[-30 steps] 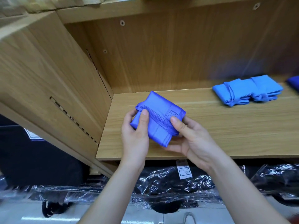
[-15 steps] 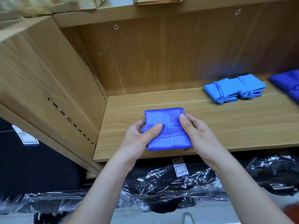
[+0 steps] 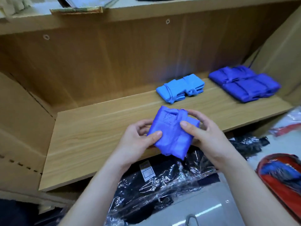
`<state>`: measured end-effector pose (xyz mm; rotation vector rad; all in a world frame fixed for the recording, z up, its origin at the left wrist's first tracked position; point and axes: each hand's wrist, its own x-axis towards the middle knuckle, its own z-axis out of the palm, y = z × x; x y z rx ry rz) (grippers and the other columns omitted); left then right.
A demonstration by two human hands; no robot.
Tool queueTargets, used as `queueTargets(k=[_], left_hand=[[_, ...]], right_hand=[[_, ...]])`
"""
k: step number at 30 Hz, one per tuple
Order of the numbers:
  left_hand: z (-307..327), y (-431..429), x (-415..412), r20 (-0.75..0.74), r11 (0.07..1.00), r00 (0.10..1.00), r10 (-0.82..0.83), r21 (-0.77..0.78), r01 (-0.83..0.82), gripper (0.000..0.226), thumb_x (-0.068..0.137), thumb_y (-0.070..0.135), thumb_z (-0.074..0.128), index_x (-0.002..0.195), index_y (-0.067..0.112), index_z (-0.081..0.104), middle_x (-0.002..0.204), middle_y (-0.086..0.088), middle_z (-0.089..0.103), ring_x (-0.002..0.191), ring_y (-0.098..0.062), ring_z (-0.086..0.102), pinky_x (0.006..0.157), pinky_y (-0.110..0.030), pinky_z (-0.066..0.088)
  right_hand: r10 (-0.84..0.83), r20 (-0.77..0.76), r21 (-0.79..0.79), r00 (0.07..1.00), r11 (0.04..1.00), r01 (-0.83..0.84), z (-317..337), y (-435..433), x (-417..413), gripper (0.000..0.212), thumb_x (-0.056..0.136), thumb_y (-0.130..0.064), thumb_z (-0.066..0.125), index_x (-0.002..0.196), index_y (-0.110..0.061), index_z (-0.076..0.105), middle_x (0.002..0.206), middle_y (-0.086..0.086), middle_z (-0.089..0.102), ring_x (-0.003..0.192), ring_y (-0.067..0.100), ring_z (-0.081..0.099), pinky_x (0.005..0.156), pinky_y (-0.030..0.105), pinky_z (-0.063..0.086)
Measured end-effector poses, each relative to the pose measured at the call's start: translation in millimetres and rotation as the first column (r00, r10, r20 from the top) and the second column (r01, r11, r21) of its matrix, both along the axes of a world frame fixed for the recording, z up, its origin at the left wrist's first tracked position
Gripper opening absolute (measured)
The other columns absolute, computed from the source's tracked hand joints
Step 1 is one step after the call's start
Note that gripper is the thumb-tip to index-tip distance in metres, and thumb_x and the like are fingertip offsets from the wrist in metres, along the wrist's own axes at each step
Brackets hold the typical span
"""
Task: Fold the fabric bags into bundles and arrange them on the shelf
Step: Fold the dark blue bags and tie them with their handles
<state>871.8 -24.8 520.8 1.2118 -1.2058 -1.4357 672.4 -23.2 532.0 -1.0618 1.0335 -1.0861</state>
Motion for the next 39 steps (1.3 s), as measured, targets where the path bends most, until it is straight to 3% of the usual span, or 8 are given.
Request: queueTargets(k=[9, 12, 16, 21, 24, 26, 29, 39], left_hand=[[-16, -36, -125, 0.090, 0.997, 0.994, -0.066, 0.038, 0.063, 0.021, 0.081, 0.014, 0.075, 0.102, 0.014, 0.070, 0.089, -0.001, 0.075, 0.076, -0.009, 0.063, 0.075, -0.023, 0.049], [-12, -53, -170, 0.203, 0.992, 0.972, -0.121, -0.010, 0.125, 0.014, 0.081, 0.023, 0.077, 0.093, 0.017, 0.070, 0.073, 0.009, 0.070, 0.062, 0.000, 0.055, 0.059, -0.014, 0.041], [-10, -75, -229, 0.309, 0.968, 0.942, -0.132, -0.162, 0.189, 0.024, 0.071, 0.026, 0.081, 0.090, 0.021, 0.069, 0.063, 0.018, 0.061, 0.054, -0.002, 0.043, 0.054, -0.015, 0.035], [-19, -98, -285, 0.607, 0.718, 0.794, 0.037, -0.568, 0.401, 0.023, 0.071, 0.032, 0.076, 0.092, 0.027, 0.067, 0.086, 0.009, 0.064, 0.067, -0.002, 0.048, 0.064, -0.022, 0.042], [-30, -116, -309, 0.720, 0.498, 0.687, 0.103, -0.635, 0.591, 0.026, 0.077, 0.016, 0.076, 0.101, 0.014, 0.067, 0.100, -0.001, 0.065, 0.086, -0.021, 0.060, 0.076, -0.033, 0.049], [-34, -131, -324, 0.766, 0.417, 0.632, 0.116, -0.615, 0.669, 0.029, 0.079, 0.014, 0.075, 0.106, 0.014, 0.064, 0.108, -0.005, 0.062, 0.093, -0.029, 0.059, 0.079, -0.039, 0.049], [-37, -159, -339, 0.795, 0.419, 0.599, 0.094, -0.577, 0.701, 0.029, 0.082, 0.013, 0.072, 0.110, 0.015, 0.065, 0.116, -0.005, 0.061, 0.101, -0.030, 0.056, 0.086, -0.040, 0.047], [-37, -234, -396, 0.982, 0.459, 0.178, -0.065, -0.129, 0.879, 0.098, 0.074, 0.082, 0.040, 0.153, 0.027, 0.022, 0.163, -0.006, 0.008, 0.150, -0.023, 0.006, 0.121, -0.045, 0.012]], right_hand=[[-0.079, -0.187, 0.014, 0.979, 0.996, 0.083, -23, -16, -129, 0.056, 0.073, -0.030, 0.073, 0.127, -0.024, 0.059, 0.104, 0.007, 0.074, 0.095, 0.025, 0.066, 0.083, 0.044, 0.044], [-0.096, -0.158, 0.005, 0.983, 0.995, 0.098, -26, -22, -178, 0.047, 0.081, -0.018, 0.074, 0.126, -0.024, 0.060, 0.106, 0.013, 0.073, 0.102, 0.036, 0.067, 0.088, 0.050, 0.050], [-0.216, -0.260, -0.035, 0.941, 0.976, 0.214, -30, -32, -232, 0.038, 0.089, -0.009, 0.068, 0.122, -0.028, 0.063, 0.077, 0.000, 0.061, 0.064, 0.007, 0.059, 0.061, 0.021, 0.047], [-0.213, 0.074, 0.306, 0.974, 0.935, 0.181, -24, -40, -293, 0.025, 0.094, -0.039, 0.047, 0.110, -0.028, 0.063, 0.086, 0.013, 0.071, 0.062, 0.021, 0.064, 0.057, 0.026, 0.052], [-0.317, 0.008, 0.315, 0.948, 0.901, 0.298, -33, -49, -311, 0.024, 0.088, -0.048, 0.056, 0.096, -0.026, 0.063, 0.085, 0.002, 0.072, 0.062, 0.017, 0.068, 0.060, 0.027, 0.053], [-0.431, -0.010, 0.276, 0.902, 0.866, 0.417, -41, -57, -315, 0.005, 0.090, -0.023, 0.064, 0.091, -0.024, 0.060, 0.084, 0.000, 0.068, 0.057, 0.014, 0.065, 0.058, 0.028, 0.055], [-0.609, 0.093, 0.226, 0.788, 0.783, 0.579, -48, -71, -327, 0.019, 0.088, -0.003, 0.064, 0.089, -0.021, 0.058, 0.081, 0.005, 0.068, 0.057, 0.015, 0.066, 0.061, 0.031, 0.059], [-0.901, -0.104, 0.070, 0.422, 0.416, 0.907, -78, -127, -352, 0.023, 0.087, -0.004, 0.068, 0.106, -0.016, 0.062, 0.074, -0.004, 0.057, 0.058, 0.005, 0.055, 0.052, 0.017, 0.044]])
